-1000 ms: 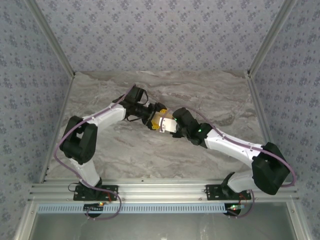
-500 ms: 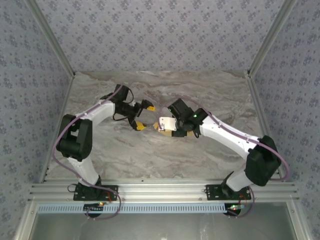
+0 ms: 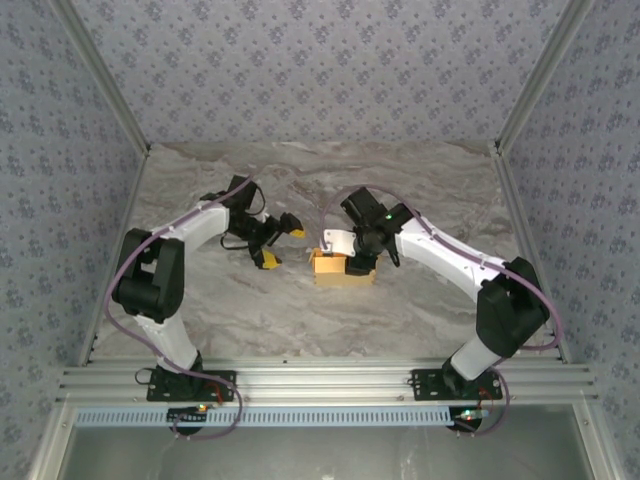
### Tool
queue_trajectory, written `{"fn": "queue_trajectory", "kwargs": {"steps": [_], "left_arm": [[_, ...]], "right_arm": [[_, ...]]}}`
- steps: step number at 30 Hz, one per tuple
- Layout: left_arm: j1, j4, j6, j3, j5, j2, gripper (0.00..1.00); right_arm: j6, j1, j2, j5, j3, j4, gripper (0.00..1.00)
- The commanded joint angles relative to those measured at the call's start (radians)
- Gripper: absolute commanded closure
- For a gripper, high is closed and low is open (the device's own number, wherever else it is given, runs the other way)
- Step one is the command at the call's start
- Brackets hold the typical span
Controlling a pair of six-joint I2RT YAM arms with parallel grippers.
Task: Fold the paper box
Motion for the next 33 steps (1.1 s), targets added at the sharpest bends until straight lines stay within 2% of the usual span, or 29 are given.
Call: {"fn": "queue_trajectory", "kwargs": {"steps": [1,11,15,25,29,33], "left_arm": [[-0.010,-0.081,0.109,0.052,-0.064,-0.049,0.02],[-0.067,-0.089,0.155,0.094,-0.156,-0.067,0.02],[-0.096,-0.085,0.192,0.108,-0.195,-0.075,0.02],[-0.088,-0.015,0.201,0.066,-0.192,-0.078,0.04],[-0.086,-0.009,0.206,0.059,-0.187,-0.083,0.04],[-0.087,0.007,0.207,0.035,-0.202,-0.095,0.05]], "right_arm": [[-0.015,-0.005,-0.022,-0.076,-0.026,-0.022,0.47],[-0.091,-0.016,-0.128,-0.163,-0.080,-0.003,0.33],[-0.098,-0.036,-0.138,-0.179,-0.090,0.007,0.33],[-0.090,-0.030,-0.122,-0.190,-0.111,0.007,0.36],[-0.082,0.007,-0.151,-0.190,-0.120,-0.015,0.36],[-0.064,0.094,-0.208,-0.139,-0.186,0.003,0.36]]}}
